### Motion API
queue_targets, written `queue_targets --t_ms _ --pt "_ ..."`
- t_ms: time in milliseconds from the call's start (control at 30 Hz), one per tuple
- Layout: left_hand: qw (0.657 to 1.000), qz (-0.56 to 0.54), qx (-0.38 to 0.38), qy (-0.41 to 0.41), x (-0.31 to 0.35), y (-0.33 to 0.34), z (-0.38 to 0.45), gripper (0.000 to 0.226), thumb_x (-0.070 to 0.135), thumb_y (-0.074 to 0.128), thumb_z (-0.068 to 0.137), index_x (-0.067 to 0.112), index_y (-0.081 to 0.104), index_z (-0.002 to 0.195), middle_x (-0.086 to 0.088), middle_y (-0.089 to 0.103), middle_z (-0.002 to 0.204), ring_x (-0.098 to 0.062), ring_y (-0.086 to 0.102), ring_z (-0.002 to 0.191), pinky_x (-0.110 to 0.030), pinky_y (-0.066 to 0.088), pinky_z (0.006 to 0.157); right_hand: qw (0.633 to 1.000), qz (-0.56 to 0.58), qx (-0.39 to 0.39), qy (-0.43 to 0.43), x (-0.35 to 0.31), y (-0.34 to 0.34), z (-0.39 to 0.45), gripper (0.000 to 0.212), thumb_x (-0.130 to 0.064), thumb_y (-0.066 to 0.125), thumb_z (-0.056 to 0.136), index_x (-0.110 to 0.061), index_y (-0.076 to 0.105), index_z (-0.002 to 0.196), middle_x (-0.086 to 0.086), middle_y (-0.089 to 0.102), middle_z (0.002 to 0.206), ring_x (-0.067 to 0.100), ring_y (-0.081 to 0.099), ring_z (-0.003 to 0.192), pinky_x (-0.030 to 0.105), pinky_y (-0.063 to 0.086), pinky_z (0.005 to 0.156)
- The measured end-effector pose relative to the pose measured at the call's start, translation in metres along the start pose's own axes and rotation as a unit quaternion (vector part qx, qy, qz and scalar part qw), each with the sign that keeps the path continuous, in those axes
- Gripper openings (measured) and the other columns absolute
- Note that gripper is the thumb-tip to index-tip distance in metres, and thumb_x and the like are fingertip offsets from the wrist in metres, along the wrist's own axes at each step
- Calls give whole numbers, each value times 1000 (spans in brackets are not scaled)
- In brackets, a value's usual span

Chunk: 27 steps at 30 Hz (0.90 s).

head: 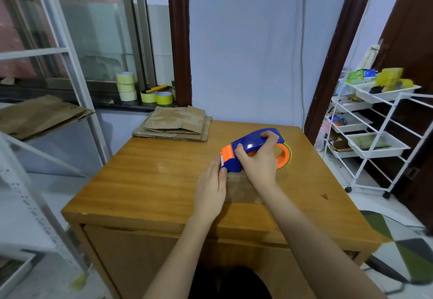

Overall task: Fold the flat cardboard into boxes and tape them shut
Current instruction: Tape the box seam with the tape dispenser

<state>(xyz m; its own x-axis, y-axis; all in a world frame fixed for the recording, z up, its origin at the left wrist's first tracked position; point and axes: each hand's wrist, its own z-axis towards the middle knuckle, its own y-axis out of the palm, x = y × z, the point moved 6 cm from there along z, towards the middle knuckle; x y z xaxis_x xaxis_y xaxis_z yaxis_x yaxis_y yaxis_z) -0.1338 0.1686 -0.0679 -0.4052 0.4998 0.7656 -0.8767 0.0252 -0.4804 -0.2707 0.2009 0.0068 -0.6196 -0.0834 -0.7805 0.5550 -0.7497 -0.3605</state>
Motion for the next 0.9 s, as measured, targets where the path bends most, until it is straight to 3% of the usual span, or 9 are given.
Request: queue_targets --t_ms 67,133,267,467,633,800,900 --pt "994 104 14 32 5 -6 3 50 39 24 102 19 36 146 4 39 150 -9 29 139 -31 24 115 1000 20 8 8 2 0 0 57 -30 70 80 -18 32 120 -3 59 92 17 62 81 33 50 72" --pt "988 139 19 59 9 -8 5 44 32 29 103 17 40 144 2 40 148 -10 30 139 -26 20 113 999 37 13 9 3 -1 2 55 -30 70 80 -23 29 116 -3 60 91 16 62 80 36 52 74" --pt "985 143 28 89 9 -10 4 50 37 26 99 15 47 139 -2 50 142 -12 37 136 -20 17 108 998 55 15 16 6 0 3 56 -30 70 78 -26 28 116 -7 58 88 15 62 80 43 53 79" --pt "982 134 10 129 5 -12 11 50 41 29 99 13 53 133 -1 53 138 -12 36 137 -28 23 110 998 60 6 17 4 -1 3 58 -28 71 79 -24 29 119 -14 53 87 13 61 83 42 55 80" --pt "937 247 90 229 11 -17 13 43 32 35 97 10 71 108 -3 72 107 -25 65 108 -31 48 88 999 49 5 -7 0 -6 3 59 -25 71 80 -17 31 123 -17 50 87 12 59 82 43 53 79" --pt "921 278 136 237 9 -15 13 54 35 24 102 12 72 106 -1 73 103 -21 70 93 -30 51 72 999 49 -2 -17 -3 -8 6 59 -21 70 80 -15 31 123 -15 51 86 15 61 83 45 52 82" --pt "915 280 153 246 11 -17 13 54 36 24 102 14 73 104 1 73 105 -15 69 76 -27 48 59 998 66 2 -11 -1 -13 8 60 -18 72 79 -13 32 124 -15 49 86 6 58 81 36 52 80"
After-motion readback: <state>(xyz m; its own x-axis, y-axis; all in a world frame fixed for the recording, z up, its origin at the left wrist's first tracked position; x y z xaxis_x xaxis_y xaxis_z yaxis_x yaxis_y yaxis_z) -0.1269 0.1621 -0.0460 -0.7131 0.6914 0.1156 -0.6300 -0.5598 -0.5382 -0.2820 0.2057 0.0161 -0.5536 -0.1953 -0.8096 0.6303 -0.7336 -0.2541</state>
